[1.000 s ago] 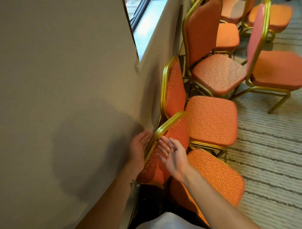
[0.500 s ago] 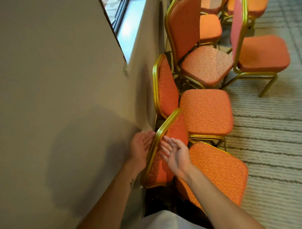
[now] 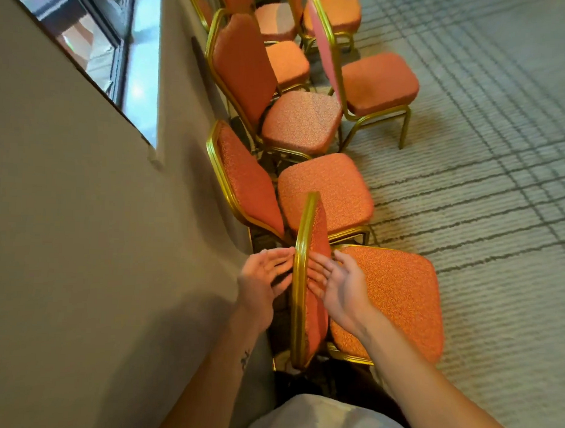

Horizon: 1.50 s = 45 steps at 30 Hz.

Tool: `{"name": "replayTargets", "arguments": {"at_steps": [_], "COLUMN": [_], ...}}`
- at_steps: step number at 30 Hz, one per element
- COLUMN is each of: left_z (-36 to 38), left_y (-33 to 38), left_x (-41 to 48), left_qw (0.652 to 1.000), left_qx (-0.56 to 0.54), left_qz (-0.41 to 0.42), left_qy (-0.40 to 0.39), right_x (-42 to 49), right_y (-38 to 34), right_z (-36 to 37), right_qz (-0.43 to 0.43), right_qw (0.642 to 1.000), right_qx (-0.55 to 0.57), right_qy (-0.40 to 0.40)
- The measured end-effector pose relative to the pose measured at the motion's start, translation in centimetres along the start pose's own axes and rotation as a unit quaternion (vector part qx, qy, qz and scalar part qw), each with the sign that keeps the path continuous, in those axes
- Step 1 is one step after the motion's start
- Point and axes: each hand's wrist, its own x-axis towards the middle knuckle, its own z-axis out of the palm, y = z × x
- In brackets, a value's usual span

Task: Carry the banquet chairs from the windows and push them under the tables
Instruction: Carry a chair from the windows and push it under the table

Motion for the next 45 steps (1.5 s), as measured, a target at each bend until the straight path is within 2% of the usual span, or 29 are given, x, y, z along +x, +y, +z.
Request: {"name": "replayTargets", "arguments": {"at_steps": [7, 14, 20, 25, 29, 35, 38, 43, 45], "left_z": [3.9, 7.5, 12.7, 18.2, 22.7, 28.2, 30.1, 32.5, 33.0], "left_y": [-0.5, -1.0, -1.9, -3.8, -6.1, -8.8, -9.3, -9.4, -9.3], "left_x": [-1.9, -2.6, -3.0, -3.4, -4.1, -5.0, -4.7, -3.5, -2.9], "left_qw": [0.992, 0.981, 0.969, 0.95, 0.947, 0.933, 0.922, 0.901, 0.884], "left_qx": [0.063, 0.057, 0.087, 0.124, 0.08, 0.055, 0.072, 0.11, 0.14], "left_qz": [0.033, 0.01, 0.012, 0.035, 0.012, -0.049, -0.066, -0.082, -0.081], "left_qy": [-0.104, -0.183, -0.231, -0.286, -0.312, -0.352, -0.375, -0.411, -0.438], "right_x": [-3.8, -6.3, -8.1, -9.5, -11.6, -15.5, -16.5, -15.8, -15.4], "right_y": [-1.1, -3.0, -6.1, -9.4, -11.6, -14.3, -14.6, -14.8, -14.9], "right_z": [-2.6, -4.5, -7.1, -11.8, -15.3, -18.3, -19.4, -20.8, -21.2], "right_qz": [-0.111, -0.166, -0.238, -0.254, -0.262, -0.304, -0.328, -0.319, -0.309], "right_qw": [0.993, 0.982, 0.953, 0.94, 0.932, 0.899, 0.879, 0.848, 0.826], "right_qx": [-0.016, -0.021, -0.052, -0.028, 0.031, 0.04, -0.015, -0.081, -0.123], "right_qy": [0.04, 0.083, 0.183, 0.227, 0.247, 0.312, 0.347, 0.415, 0.456]}}
